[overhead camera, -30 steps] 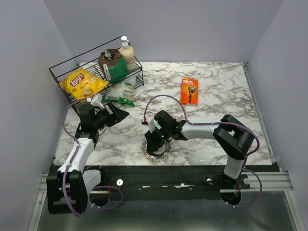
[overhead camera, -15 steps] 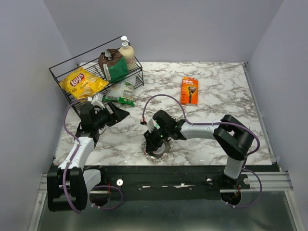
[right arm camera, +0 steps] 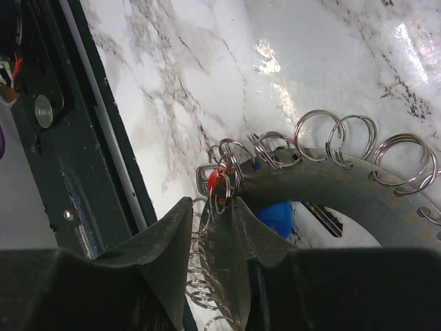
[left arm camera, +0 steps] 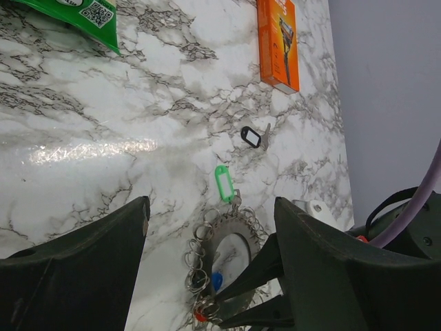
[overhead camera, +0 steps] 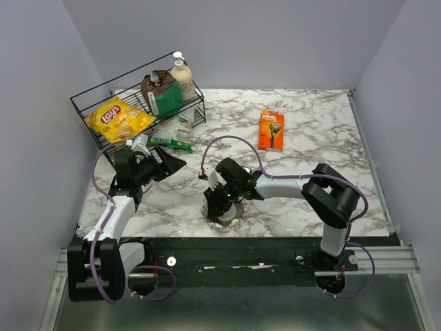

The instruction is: Put the keys on the keyring

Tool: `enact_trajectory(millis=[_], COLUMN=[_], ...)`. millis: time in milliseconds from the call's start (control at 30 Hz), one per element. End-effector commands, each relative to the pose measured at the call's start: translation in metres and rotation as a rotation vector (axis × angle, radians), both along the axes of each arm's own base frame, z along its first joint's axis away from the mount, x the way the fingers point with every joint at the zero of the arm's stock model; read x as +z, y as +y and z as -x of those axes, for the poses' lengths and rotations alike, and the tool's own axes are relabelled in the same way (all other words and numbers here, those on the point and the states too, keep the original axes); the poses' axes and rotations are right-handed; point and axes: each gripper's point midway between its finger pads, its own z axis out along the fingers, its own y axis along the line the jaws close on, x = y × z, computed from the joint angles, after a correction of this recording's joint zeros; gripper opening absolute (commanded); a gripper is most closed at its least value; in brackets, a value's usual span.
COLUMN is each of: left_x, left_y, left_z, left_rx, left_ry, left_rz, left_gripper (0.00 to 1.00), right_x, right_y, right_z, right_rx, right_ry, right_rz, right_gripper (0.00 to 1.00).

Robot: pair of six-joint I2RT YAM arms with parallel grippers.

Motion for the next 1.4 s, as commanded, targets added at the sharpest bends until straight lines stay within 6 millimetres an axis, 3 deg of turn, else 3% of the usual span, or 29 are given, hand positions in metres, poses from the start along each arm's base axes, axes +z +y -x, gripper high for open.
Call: enact_trajectory(millis=[0,133,400,733,767,833,1067,1367], left_x=[0.000,0.000,0.001,0.008,0.010,0.018,0.049,0.100], left_y=[-0.002,-0.003,-0.003,-0.005,-0.006,-0.010,-0.028,-0.069], left_z=[0.002,0.002,0.003,0.006,0.006,0.007,0.013,0.040], left_rx=[-0.021,-0.022,-0.024,-0.039,-0.044,-0.065,-0.149,-0.341], left_ry=[-0.011,-0.009,-0.012,-0.034,-0.041,-0.072,-0.173,-0.373], left_rz=[0.014,0.015,0.017,0.020,0.025,0.040,0.045,0.056], left_gripper=[0.82,0.82,0.82,0.81,0.81,0.81,0.80,0.79], right_x=[-0.002,-0.004,-0.005,0.017,0.033,0.040,0.098,0.164], right_y=[0.005,0.006,0.008,0.008,0.013,0.010,0.010,-0.002], right_z=[0.006,0.006,0.005,-0.001,-0.006,-0.007,-0.015,-0.015], right_rx=[0.022,0.022,0.026,0.007,0.001,-0.009,-0.047,-0.096], right_ry=[0.015,0.023,0.019,-0.067,-0.109,-0.138,-0.286,-0.440], right_rz=[0.015,0.019,0.021,-0.054,-0.106,-0.127,-0.299,-0.498], right_gripper=[0.35,0.30,0.02,0.00,0.01,0.00,0.00,0.01])
